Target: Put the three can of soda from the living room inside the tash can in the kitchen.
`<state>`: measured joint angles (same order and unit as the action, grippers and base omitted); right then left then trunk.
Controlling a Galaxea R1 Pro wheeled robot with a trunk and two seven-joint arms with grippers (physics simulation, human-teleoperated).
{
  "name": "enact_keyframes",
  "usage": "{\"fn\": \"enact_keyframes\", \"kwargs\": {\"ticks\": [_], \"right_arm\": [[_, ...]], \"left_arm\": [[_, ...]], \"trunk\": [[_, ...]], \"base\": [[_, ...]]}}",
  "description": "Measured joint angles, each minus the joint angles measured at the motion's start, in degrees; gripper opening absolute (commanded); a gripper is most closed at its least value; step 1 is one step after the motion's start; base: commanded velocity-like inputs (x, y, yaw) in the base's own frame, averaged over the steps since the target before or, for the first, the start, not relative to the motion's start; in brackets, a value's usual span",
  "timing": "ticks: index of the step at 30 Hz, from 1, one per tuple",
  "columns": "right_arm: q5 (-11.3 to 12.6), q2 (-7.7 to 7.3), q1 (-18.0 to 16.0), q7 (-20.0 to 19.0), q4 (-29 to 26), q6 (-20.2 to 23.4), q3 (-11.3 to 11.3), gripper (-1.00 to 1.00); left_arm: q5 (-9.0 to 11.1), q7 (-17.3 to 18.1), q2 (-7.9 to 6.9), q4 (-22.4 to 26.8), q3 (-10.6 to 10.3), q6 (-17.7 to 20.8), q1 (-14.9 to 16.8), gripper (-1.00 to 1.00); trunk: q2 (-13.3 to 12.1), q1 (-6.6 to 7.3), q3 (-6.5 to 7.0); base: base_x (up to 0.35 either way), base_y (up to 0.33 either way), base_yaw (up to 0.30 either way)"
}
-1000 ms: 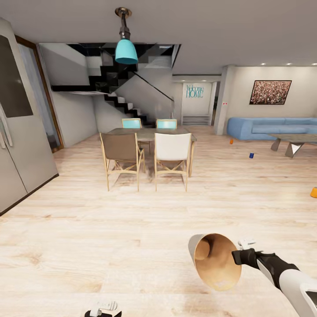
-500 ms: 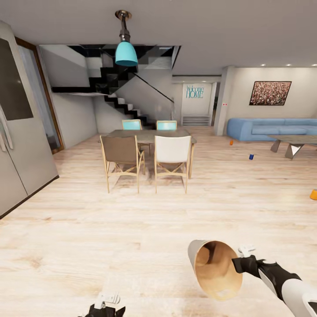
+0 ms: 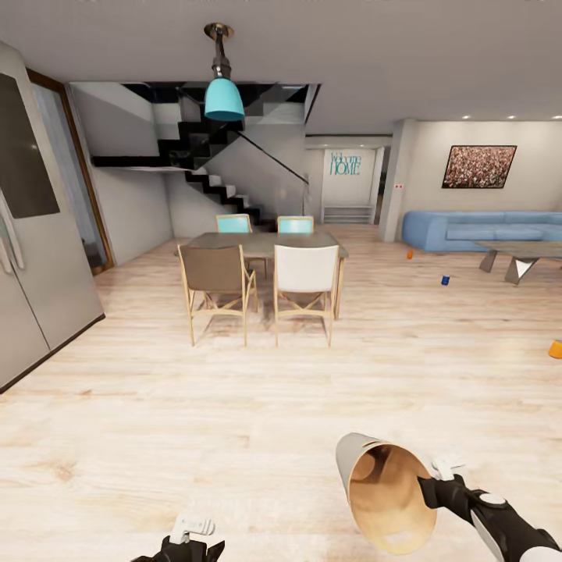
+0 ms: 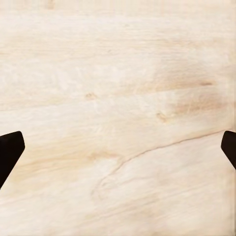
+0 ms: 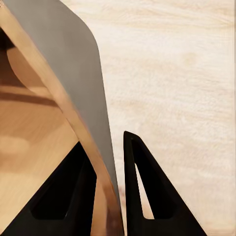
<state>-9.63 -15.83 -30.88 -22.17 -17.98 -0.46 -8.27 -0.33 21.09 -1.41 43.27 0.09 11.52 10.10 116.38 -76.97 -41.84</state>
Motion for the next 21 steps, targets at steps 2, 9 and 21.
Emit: {"fn": "enact_keyframes", "kwargs": {"ticks": [2, 9, 21], "right_arm": [[0.0, 0.03, 0.5, 0.0, -0.1, 0.0, -0.1, -1.0], [-0.1, 0.15, 2.3, 0.0, -0.3, -2.1, 0.0, -1.0], [-0.1, 0.11, 2.5, -3.0, -0.7, -2.5, -0.5, -1.0]], "left_arm": [[0.0, 0.0, 0.0, 0.0, 0.0, 0.0, 0.0, 1.0], [0.0, 0.1, 0.0, 0.0, 0.0, -0.2, 0.0, 1.0], [0.2, 0.0, 0.01, 0.1, 0.1, -0.7, 0.0, 1.0]], "trunk": [[-0.8, 0.44, 0.36], [-3.6, 1.98, 1.64], [-8.4, 4.61, 3.27]], "base": [[0.0, 0.0, 0.0], [0.0, 0.0, 0.0], [0.0, 0.0, 0.0]]}}
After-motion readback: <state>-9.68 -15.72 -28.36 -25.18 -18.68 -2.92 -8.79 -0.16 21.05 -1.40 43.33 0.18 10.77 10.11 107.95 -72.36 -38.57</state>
